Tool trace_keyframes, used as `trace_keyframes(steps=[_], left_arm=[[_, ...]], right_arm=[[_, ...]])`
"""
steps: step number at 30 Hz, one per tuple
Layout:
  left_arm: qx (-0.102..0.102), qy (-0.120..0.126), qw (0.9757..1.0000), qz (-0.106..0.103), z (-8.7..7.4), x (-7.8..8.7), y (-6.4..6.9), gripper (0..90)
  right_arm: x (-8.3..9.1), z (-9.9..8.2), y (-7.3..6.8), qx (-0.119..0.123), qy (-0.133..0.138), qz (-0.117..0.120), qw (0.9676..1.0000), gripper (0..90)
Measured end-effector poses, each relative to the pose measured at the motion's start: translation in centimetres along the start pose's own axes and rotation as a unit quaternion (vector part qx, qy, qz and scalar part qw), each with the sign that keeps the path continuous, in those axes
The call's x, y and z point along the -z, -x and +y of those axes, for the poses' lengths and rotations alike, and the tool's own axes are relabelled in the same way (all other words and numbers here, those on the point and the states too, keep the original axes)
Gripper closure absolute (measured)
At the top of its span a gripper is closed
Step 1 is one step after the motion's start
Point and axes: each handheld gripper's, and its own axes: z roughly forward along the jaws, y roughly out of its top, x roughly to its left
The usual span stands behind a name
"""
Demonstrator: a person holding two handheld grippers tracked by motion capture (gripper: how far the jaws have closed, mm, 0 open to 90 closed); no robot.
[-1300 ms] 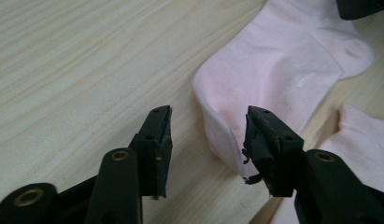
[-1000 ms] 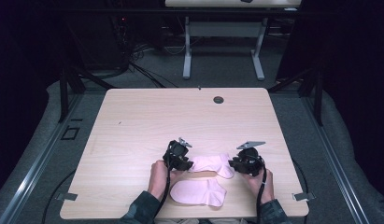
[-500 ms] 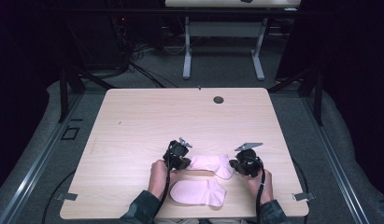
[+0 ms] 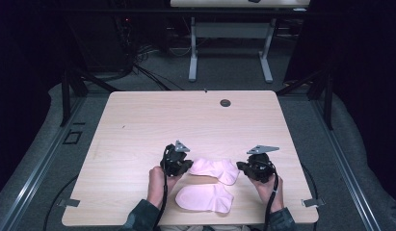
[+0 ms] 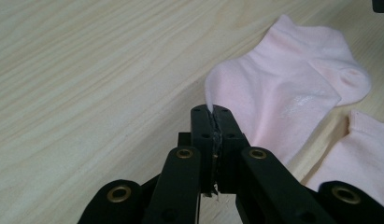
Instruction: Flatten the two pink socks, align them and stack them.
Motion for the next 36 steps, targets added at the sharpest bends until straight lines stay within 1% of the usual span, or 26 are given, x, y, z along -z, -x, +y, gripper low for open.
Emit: trace_keyframes(steps=[1,2,4,5,7,8,9,12,13,14,15,17,18,20,21,23,25,26,27,28,29,30,32,33,35,36], left_arm=[[-0.001,0.002,1.0000,0.000,0.0,0.2,0.0,88.9],[-0.003,0.006,1.0000,0.003,0.0,0.5,0.0,88.9],[0.001,0.011,0.9999,-0.003,0.0,0.9,-0.1,89.0],[-0.001,0.015,0.9999,-0.001,0.0,1.1,0.0,88.9],[-0.001,0.014,0.9999,-0.002,0.0,1.2,0.1,88.9],[-0.003,0.014,0.9999,0.000,-0.1,1.2,0.0,88.9],[-0.001,0.013,0.9999,0.001,-0.2,1.1,0.0,88.9],[0.000,0.008,1.0000,0.000,-0.4,0.9,-0.2,88.9],[0.003,0.005,1.0000,-0.002,-0.5,0.8,-0.2,88.9],[0.005,0.005,1.0000,-0.001,-0.6,0.7,-0.2,88.9],[0.003,0.001,1.0000,-0.003,-0.6,0.6,-0.3,88.9],[0.005,0.001,1.0000,-0.001,-0.7,0.5,-0.3,88.9],[0.005,-0.001,1.0000,-0.004,-0.8,0.4,-0.3,88.9],[0.003,-0.001,1.0000,0.000,-0.8,0.3,-0.3,88.8],[0.003,-0.006,1.0000,-0.005,-0.8,0.3,-0.4,88.8],[0.005,-0.003,1.0000,-0.002,-0.9,0.2,-0.3,88.8],[0.005,-0.003,1.0000,-0.001,-1.0,0.2,-0.3,88.7],[0.005,-0.003,1.0000,-0.002,-1.0,0.2,-0.3,88.7],[0.004,-0.004,1.0000,-0.001,-1.0,0.2,-0.3,88.7],[0.001,-0.007,1.0000,-0.002,-1.0,0.3,-0.4,88.8],[0.003,-0.002,1.0000,0.000,-1.1,0.2,-0.4,88.8],[0.003,-0.002,1.0000,0.001,-1.2,0.2,-0.3,88.8],[0.004,-0.003,1.0000,-0.004,-1.3,0.2,-0.4,88.8],[0.007,-0.001,1.0000,-0.006,-1.3,0.3,-0.4,88.8],[0.009,0.000,0.9999,-0.006,-1.4,0.5,-0.5,88.8],[0.012,0.001,0.9999,-0.010,-1.4,0.7,-0.5,88.8]], right_arm=[[0.2,0.1,-0.1,0.004,0.001,0.003,1.0000,90.0],[0.4,0.2,-0.2,0.004,0.004,0.002,1.0000,90.0],[0.8,0.4,-0.3,0.008,0.009,0.004,0.9999,90.0],[0.9,0.5,-0.4,0.009,0.013,0.006,0.9999,90.0],[1.2,0.6,-0.6,0.012,0.017,0.010,0.9997,90.0],[1.2,0.7,-0.6,0.016,0.014,0.010,0.9997,90.0],[1.0,0.7,-0.6,0.016,0.015,0.011,0.9997,90.0],[0.3,0.5,-0.4,0.008,0.011,0.013,0.9998,89.5],[-0.1,0.4,-0.3,0.005,0.011,0.017,0.9998,80.0],[-0.7,0.4,-0.2,0.001,0.004,0.017,0.9998,71.4],[-1.3,0.3,-0.1,0.004,-0.007,0.023,0.9997,68.2],[-2.2,0.2,0.0,0.008,-0.020,0.022,0.9995,64.4],[-2.5,0.2,0.0,0.008,-0.030,0.021,0.9993,64.4],[-3.3,0.1,0.0,0.013,-0.050,0.014,0.9986,64.6],[-3.7,0.1,0.0,0.016,-0.057,0.013,0.9981,65.2],[-4.0,0.0,0.0,0.022,-0.065,0.010,0.9976,66.6],[-4.1,0.0,-0.1,0.022,-0.066,0.009,0.9975,70.4],[-4.1,0.0,-0.2,0.026,-0.068,0.005,0.9974,72.1],[-4.0,0.0,-0.1,0.031,-0.072,0.008,0.9969,75.6],[-4.0,0.0,-0.2,0.028,-0.073,0.014,0.9968,79.4],[-4.1,0.0,-0.2,0.027,-0.072,0.017,0.9969,82.6],[-4.1,-0.1,-0.2,0.019,-0.071,0.020,0.9971,84.2],[-4.1,-0.1,-0.1,0.012,-0.068,0.026,0.9973,85.3],[-4.1,-0.2,-0.2,0.012,-0.060,0.024,0.9978,85.6],[-3.7,-0.1,-0.2,0.013,-0.057,0.026,0.9979,85.6],[-3.4,0.0,-0.3,0.013,-0.051,0.029,0.9982,85.6]])
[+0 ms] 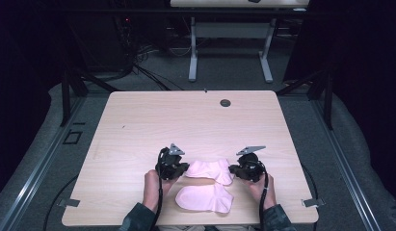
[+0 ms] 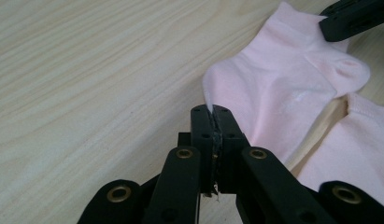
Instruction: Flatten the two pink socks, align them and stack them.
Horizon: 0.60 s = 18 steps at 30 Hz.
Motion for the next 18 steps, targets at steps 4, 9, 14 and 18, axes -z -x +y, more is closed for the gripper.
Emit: trace_keyframes(steps=[4,9,14,18], left_arm=[[0.007,0.012,0.9999,-0.004,0.2,1.3,0.2,88.8],[0.006,0.021,0.9997,-0.010,0.3,3.0,0.7,88.8],[0.004,0.014,0.9998,-0.010,-0.4,4.1,1.3,88.8],[0.013,0.005,0.9997,-0.019,-1.5,4.6,1.7,88.8]], right_arm=[[2.3,0.4,-0.6,0.003,0.033,0.009,0.9994,85.6],[5.2,0.8,-2.0,0.019,0.046,0.012,0.9987,85.6],[6.6,0.5,-3.1,0.030,0.046,0.024,0.9982,85.5],[6.9,-0.3,-4.2,0.041,0.029,0.030,0.9983,85.5]])
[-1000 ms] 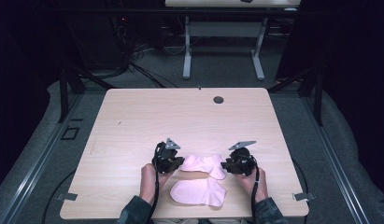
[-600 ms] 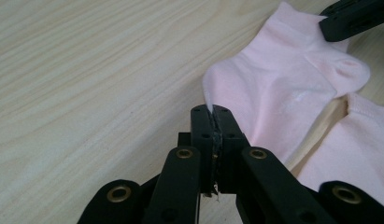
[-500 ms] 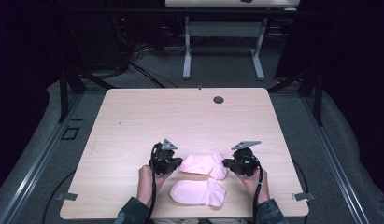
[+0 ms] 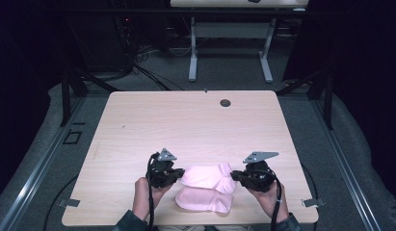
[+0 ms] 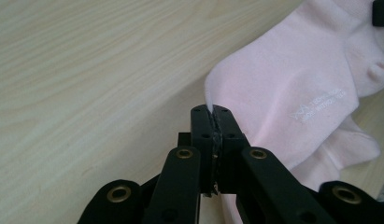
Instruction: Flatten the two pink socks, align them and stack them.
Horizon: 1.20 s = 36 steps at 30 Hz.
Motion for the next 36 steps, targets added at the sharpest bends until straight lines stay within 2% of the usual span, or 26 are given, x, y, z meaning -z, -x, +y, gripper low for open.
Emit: trace_keyframes(steps=[3,5,9,10,15,19,25,28,32,36], left_arm=[[0.005,-0.006,0.9999,-0.007,-0.9,0.3,0.4,88.8],[0.004,-0.019,0.9997,-0.012,-1.5,0.2,0.7,88.8],[0.012,-0.025,0.9994,-0.020,-2.3,0.4,0.9,88.8],[0.013,-0.027,0.9994,-0.020,-2.5,0.4,1.0,88.8],[0.011,-0.035,0.9991,-0.022,-3.0,0.9,1.0,88.8],[0.006,-0.043,0.9990,-0.010,-3.9,0.6,1.2,88.7],[-0.001,-0.052,0.9986,-0.002,-4.6,-0.1,1.6,88.3],[-0.009,-0.055,0.9984,0.005,-4.6,-0.4,1.8,87.9],[-0.017,-0.063,0.9977,0.020,-4.8,-0.6,2.0,81.8],[-0.018,-0.063,0.9973,0.034,-4.8,-0.6,1.8,67.9]], right_arm=[[-0.1,-0.8,-0.7,0.001,-0.013,0.013,0.9998,85.5],[-0.4,-1.5,-1.0,0.000,-0.025,0.018,0.9995,85.5],[-0.8,-2.3,-1.1,-0.004,-0.037,0.026,0.9989,85.5],[-0.9,-2.5,-1.1,-0.011,-0.032,0.036,0.9988,85.4],[-1.0,-2.8,-1.2,-0.015,-0.035,0.041,0.9985,85.4],[-1.5,-3.1,-1.5,-0.010,-0.042,0.041,0.9982,85.4],[-3.0,-4.1,-1.5,-0.002,-0.065,0.027,0.9975,85.2],[-3.3,-4.4,-1.4,0.002,-0.066,0.015,0.9977,85.0],[-3.6,-4.7,-1.2,0.001,-0.064,0.014,0.9978,84.1],[-3.6,-4.8,-1.2,-0.001,-0.060,0.019,0.9980,80.9]])
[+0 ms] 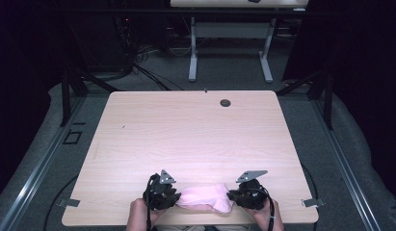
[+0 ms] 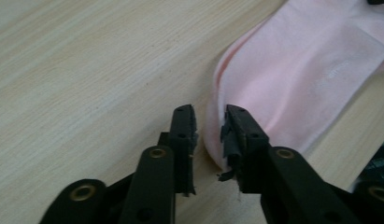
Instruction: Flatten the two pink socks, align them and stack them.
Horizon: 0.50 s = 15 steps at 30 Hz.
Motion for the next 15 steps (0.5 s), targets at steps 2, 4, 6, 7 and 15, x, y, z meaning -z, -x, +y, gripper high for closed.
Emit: trace_keyframes(steps=[2,4,6,7,15], left_arm=[[0.002,0.008,1.0000,0.004,0.0,0.2,-0.1,55.7],[0.001,0.016,0.9998,0.008,0.1,0.5,-0.3,45.1],[0.004,0.025,0.9995,0.016,0.1,0.8,-0.5,34.4],[0.003,0.029,0.9994,0.018,0.2,1.0,-0.7,30.7],[0.003,0.055,0.9970,0.055,0.1,2.7,-2.2,13.3]], right_arm=[[0.0,0.0,0.0,0.000,0.002,0.001,1.0000,77.0],[0.2,0.0,0.0,-0.001,0.009,0.003,1.0000,68.8],[0.6,0.2,0.0,-0.003,0.016,0.003,0.9999,58.8],[0.8,0.3,0.1,-0.002,0.019,0.001,0.9998,55.1],[3.7,1.1,1.0,0.001,0.074,-0.015,0.9971,17.3]])
